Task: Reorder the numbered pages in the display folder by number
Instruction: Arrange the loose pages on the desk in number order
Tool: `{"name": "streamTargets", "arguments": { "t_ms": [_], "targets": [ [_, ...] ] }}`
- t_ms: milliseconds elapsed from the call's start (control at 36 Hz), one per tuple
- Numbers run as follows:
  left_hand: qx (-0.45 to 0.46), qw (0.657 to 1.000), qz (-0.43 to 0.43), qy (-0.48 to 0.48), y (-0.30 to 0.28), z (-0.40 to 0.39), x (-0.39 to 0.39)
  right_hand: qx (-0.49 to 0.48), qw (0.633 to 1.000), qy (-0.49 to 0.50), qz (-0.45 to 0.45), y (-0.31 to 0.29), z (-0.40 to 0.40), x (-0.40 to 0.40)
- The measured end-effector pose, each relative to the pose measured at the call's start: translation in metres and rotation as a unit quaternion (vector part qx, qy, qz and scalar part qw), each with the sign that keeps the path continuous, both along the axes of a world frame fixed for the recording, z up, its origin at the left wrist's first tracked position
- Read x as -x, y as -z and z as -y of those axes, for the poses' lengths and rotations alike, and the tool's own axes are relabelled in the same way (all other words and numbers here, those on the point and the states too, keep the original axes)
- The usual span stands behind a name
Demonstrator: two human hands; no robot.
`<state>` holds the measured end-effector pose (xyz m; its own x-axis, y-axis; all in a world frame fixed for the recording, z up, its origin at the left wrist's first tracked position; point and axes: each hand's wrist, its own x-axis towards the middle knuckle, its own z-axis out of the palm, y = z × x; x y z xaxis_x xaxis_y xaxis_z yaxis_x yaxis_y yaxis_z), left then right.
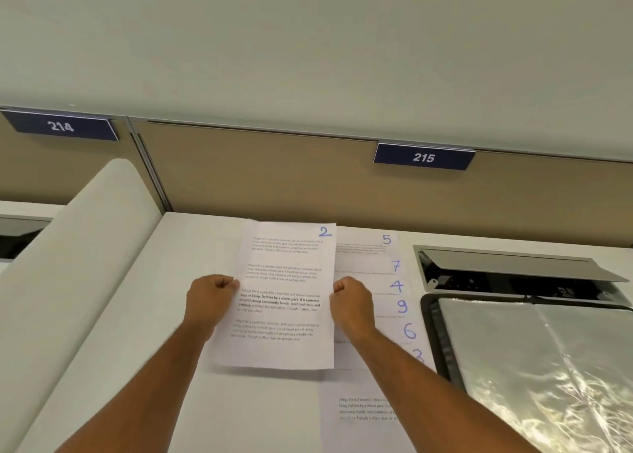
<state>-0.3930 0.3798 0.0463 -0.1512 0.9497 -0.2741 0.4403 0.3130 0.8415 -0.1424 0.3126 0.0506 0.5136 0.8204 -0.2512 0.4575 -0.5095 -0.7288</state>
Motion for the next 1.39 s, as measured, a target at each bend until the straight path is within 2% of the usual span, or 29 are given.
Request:
{"name": "streamTargets", "arguments": {
  "t_ms": [250, 444, 639, 1389],
  "targets": [
    [-0.011, 0.998, -0.069, -0.002, 0.017, -0.004, 0.006, 0.020, 0.999, -0.009, 0.036, 0.029, -0.008, 0.015],
    [-0.013, 0.996, -0.090, -0.008, 0.028, -0.009, 0.010, 0.019, 0.999, -0.014, 0.049, 0.036, -0.014, 0.024],
    [-0.021, 0.994, -0.105, -0.007, 0.032, -0.010, 0.010, 0.011, 0.994, -0.039, 0.103, 0.038, -0.016, 0.028],
    [-0.033, 0.991, -0.129, -0.004, 0.026, 0.001, 0.014, 0.020, 0.979, -0.084, 0.184, 0.028, 0.004, 0.037]
  ]
}}
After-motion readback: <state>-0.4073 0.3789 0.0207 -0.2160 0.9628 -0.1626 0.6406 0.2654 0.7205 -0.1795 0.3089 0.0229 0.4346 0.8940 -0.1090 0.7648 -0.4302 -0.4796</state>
